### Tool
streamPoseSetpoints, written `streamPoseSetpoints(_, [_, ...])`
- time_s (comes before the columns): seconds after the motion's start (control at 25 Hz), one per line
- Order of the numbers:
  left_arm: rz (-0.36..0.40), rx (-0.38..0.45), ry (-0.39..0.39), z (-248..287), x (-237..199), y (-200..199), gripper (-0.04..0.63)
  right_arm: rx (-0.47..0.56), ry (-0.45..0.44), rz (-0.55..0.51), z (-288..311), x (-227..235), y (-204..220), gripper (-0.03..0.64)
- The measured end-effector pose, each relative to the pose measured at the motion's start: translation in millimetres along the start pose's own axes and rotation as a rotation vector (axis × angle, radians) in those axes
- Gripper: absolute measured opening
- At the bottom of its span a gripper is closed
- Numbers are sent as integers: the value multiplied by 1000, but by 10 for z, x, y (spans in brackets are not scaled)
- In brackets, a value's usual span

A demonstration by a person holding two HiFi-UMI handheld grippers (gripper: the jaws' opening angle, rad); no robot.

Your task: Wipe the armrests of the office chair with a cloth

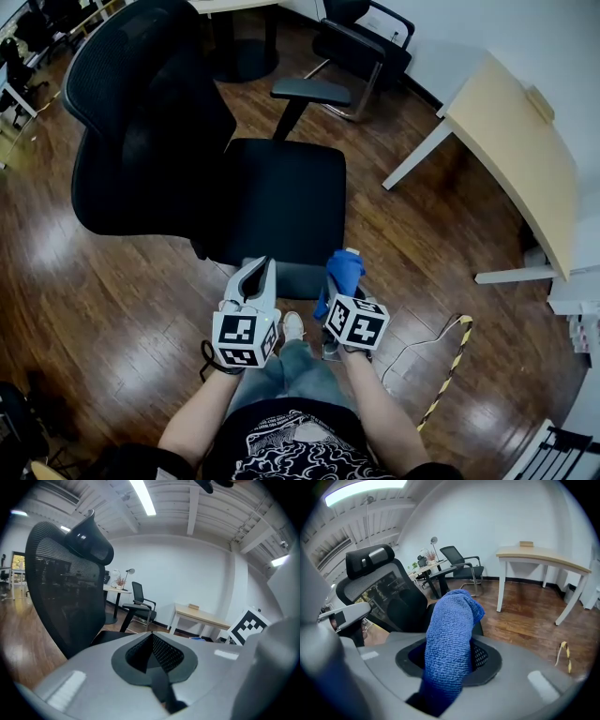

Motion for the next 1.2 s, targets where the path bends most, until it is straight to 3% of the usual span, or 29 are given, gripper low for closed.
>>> streamPoseSetpoints(0.56, [-20, 9, -8, -54, -18, -10, 3, 46, 94, 40, -136, 495, 11, 141])
streamPoseSetpoints(0.76, [-30, 15, -33, -78, -47, -7, 3, 43, 53, 13, 16, 569, -19, 141])
streamPoseSetpoints(1.2, [-61, 14, -76, -64, -127, 14, 3, 42, 23, -215, 211, 523, -448, 141])
Point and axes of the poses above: the fingertips, and each gripper's own axes: z forward along the fingers, x to its right, y out of its underside, the point moved 6 cm from there along -z, backward along the fingers, and after that the axes turned 9 degrees about -x, right-handed, at the moved point
